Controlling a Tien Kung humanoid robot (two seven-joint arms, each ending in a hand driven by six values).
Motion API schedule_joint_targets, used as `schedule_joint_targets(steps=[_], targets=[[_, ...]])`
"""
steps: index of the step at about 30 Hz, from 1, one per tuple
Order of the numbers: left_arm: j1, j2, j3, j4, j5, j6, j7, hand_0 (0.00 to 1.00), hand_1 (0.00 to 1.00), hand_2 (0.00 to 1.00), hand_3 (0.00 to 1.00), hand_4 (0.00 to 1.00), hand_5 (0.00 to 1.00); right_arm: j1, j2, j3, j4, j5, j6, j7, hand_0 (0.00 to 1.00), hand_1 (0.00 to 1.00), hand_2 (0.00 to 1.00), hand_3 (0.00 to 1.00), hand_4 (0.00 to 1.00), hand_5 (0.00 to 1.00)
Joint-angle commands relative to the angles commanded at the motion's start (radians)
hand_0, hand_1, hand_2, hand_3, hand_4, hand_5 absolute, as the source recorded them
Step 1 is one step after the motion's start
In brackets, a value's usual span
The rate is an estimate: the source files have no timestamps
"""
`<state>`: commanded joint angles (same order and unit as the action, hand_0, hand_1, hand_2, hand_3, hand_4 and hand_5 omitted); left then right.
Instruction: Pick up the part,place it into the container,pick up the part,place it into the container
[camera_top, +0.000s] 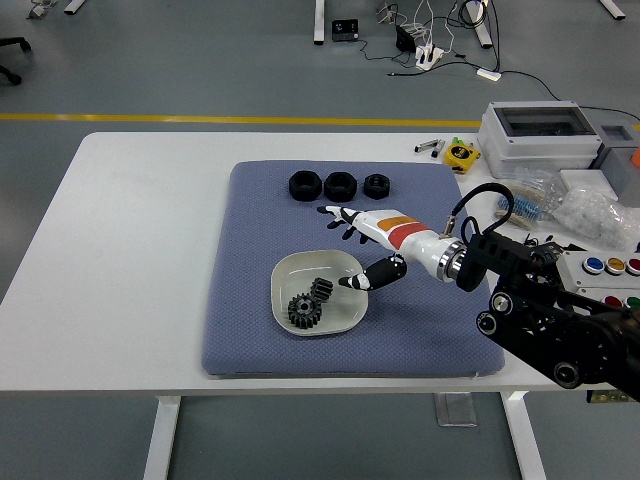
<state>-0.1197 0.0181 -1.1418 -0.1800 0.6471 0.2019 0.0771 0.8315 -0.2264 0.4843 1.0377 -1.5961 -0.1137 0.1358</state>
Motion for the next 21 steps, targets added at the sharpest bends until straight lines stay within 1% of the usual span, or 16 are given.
schedule_joint_targets(steps=[3,4,9,10,14,15,16,21], targets=[[0.001,-0.001,0.000,0.000,-0.001,0.001,-0.001,0.709,0.621,0.643,0.567,0.619,0.704,-0.021,-0.011,0.034,0.007,0.030,-0.007,-0.001,0.560,0.659,0.792,0.988,0.834,0.197],[0.001,-0.001,0.001,0.000,-0.002,0.002,-0.001,0.709,0.623,0.643,0.566,0.619,0.704,-0.032,-0.016,0.050,0.011,0.046,-0.010,-0.002,0.560,0.658,0.792,0.980,0.861,0.235],[0.002,-0.002,0.004,0.000,-0.007,0.003,-0.003,0.709,0.623,0.643,0.566,0.619,0.704,-0.094,-0.037,0.131,0.041,0.142,-0.032,-0.008,0.560,0.658,0.792,0.980,0.861,0.235],[0.002,-0.003,0.004,0.000,-0.008,0.003,-0.003,0.709,0.626,0.645,0.566,0.619,0.704,-0.107,-0.039,0.147,0.047,0.161,-0.038,-0.010,0.565,0.655,0.791,0.959,0.862,0.242],[0.003,-0.004,0.004,0.000,-0.009,0.003,-0.004,0.709,0.626,0.645,0.566,0.619,0.704,-0.169,-0.053,0.215,0.075,0.274,-0.062,-0.024,0.565,0.655,0.791,0.959,0.862,0.242],[0.004,-0.004,0.005,0.000,-0.009,0.003,-0.003,0.709,0.626,0.645,0.566,0.619,0.704,-0.189,-0.059,0.234,0.085,0.319,-0.070,-0.029,0.565,0.655,0.791,0.959,0.862,0.242],[0.004,-0.004,0.004,0.000,-0.008,0.003,-0.003,0.709,0.626,0.644,0.567,0.619,0.704,-0.201,-0.061,0.244,0.091,0.359,-0.075,-0.032,0.584,0.662,0.789,0.935,0.858,0.255],[0.006,-0.005,0.003,0.000,-0.005,0.003,-0.003,0.709,0.626,0.644,0.567,0.619,0.704,-0.263,-0.068,0.317,0.131,0.569,-0.111,-0.034,0.584,0.662,0.789,0.935,0.858,0.255]])
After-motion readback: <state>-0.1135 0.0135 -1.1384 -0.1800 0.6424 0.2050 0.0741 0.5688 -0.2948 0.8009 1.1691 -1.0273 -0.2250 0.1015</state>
